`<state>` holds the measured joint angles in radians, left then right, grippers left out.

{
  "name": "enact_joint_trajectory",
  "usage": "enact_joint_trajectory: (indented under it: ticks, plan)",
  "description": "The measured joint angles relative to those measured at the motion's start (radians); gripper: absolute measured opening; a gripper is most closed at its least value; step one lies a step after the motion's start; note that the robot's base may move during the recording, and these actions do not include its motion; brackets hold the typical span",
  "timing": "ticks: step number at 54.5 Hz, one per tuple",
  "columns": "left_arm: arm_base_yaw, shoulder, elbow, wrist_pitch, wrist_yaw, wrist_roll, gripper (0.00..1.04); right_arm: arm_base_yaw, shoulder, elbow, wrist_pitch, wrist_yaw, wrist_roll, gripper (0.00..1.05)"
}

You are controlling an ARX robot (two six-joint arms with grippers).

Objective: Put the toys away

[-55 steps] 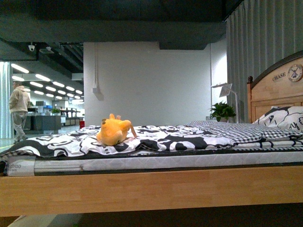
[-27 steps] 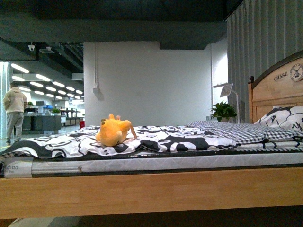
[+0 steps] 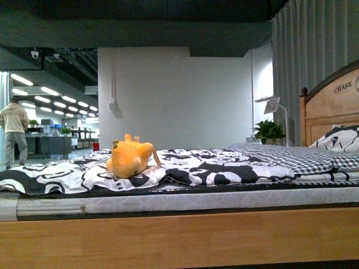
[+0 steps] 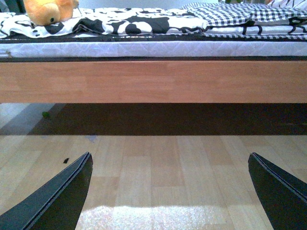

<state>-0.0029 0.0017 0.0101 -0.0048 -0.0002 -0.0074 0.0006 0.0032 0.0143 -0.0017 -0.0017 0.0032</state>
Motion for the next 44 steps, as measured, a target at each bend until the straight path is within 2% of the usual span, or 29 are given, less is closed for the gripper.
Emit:
enact_joint_trajectory:
  ticks: [44]
  plan:
    - [0.0, 0.0, 0.0, 0.0, 0.0, 0.0, 0.98, 0.0, 0.0, 0.0, 0.0, 0.0, 0.0, 0.98]
